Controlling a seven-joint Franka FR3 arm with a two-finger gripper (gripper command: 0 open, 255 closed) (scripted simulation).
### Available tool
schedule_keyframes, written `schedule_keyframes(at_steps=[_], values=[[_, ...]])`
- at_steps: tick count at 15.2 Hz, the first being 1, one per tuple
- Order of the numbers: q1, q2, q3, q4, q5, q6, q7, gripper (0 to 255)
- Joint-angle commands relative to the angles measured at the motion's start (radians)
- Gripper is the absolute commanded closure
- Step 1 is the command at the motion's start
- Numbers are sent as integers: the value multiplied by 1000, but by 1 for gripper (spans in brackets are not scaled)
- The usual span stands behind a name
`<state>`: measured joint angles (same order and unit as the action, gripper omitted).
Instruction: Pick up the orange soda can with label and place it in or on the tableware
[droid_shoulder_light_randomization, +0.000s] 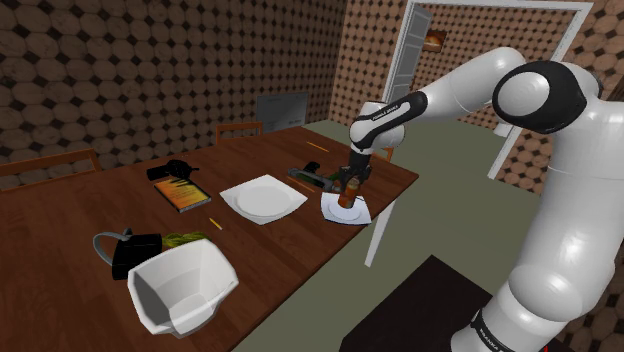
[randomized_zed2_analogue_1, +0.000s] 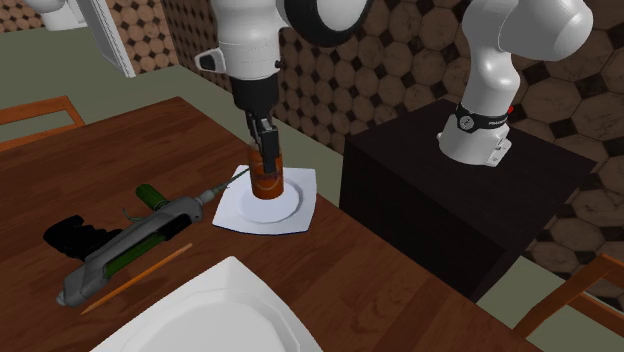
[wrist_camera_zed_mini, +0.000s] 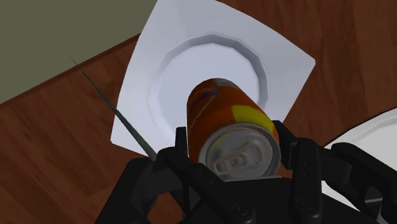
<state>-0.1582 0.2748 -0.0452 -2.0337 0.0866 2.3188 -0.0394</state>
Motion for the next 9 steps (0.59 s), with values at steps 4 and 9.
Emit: schedule_keyframes(at_steps=[4,9], values=[[-1,23,1,-10,4,34,-4,255],[-1,23,1,-10,4,34,-4,255]])
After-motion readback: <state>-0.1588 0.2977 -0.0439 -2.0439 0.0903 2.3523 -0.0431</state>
